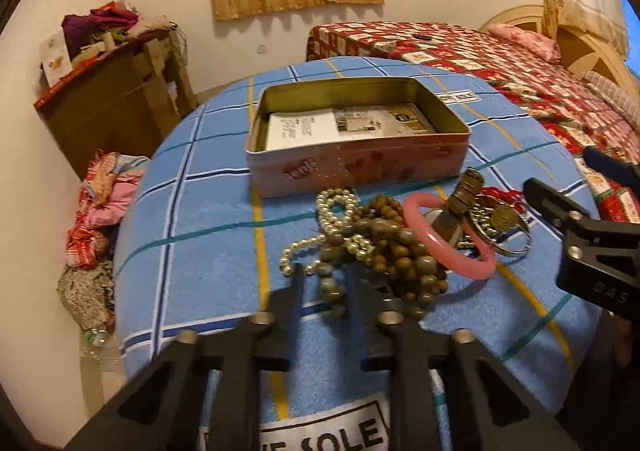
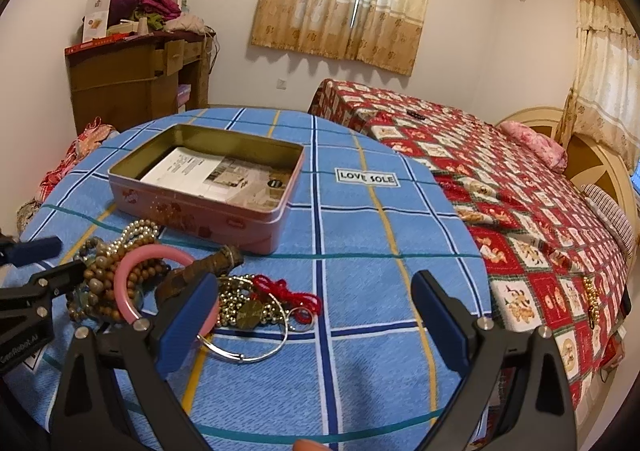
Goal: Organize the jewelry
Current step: 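Lower the left tool onto the dark bead bracelet and close it, then lower the right tool onto the brown-strap watch and close it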
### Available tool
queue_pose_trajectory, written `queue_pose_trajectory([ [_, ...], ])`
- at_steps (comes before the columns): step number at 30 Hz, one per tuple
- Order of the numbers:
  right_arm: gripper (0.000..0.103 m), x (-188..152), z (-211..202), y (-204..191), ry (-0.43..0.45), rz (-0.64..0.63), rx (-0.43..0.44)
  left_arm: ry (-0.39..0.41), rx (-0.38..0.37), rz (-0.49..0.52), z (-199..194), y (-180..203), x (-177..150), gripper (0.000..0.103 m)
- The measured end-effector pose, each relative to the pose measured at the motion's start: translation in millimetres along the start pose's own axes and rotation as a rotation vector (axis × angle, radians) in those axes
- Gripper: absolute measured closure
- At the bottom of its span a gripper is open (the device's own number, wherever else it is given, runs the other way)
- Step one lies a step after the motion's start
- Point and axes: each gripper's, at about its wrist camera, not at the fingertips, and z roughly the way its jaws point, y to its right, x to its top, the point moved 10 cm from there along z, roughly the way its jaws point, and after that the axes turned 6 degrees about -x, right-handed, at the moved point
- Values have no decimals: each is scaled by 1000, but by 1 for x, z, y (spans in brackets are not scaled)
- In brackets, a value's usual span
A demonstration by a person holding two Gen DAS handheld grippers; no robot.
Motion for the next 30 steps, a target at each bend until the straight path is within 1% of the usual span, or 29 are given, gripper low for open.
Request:
queue_pose_trajectory([
  [1, 10, -1, 2, 0, -9, 3, 6, 3, -4, 2, -1, 0, 0, 92],
  [4, 10, -3, 4, 2, -18, 14, 10, 13, -20, 2, -3, 3, 4, 94],
  [6, 11, -4, 4, 2, -19, 21, 19, 37, -29, 1, -9, 4, 9, 94],
  [10, 18, -5, 5, 1, -26, 29, 41, 87, -4, 31, -23, 4, 22, 94],
  [12, 20, -6, 6, -1, -29, 31, 60, 99, 4, 36, -27, 2, 26, 94],
  [17, 24, -4, 5, -12, -23, 11, 117, 107, 14, 25, -27, -4, 31, 94],
  [18, 26, -4, 4, -18, -22, -3, 138, 107, 12, 23, -27, -4, 32, 94],
  [19, 28, -4, 4, -21, -19, -11, 139, 108, 12, 24, -28, -5, 31, 94],
  [23, 29, -2, 6, -29, -20, -29, 173, 110, 14, 22, -27, -5, 34, 94],
  [25, 30, 1, 8, -36, -27, -34, 206, 115, 22, 27, -28, -5, 34, 94],
  [28, 31, 4, 16, -40, -36, -36, 212, 123, 38, 31, -29, -7, 37, 94],
  [30, 34, 4, 21, -40, -49, -30, 218, 126, 52, 32, -28, -10, 38, 94],
])
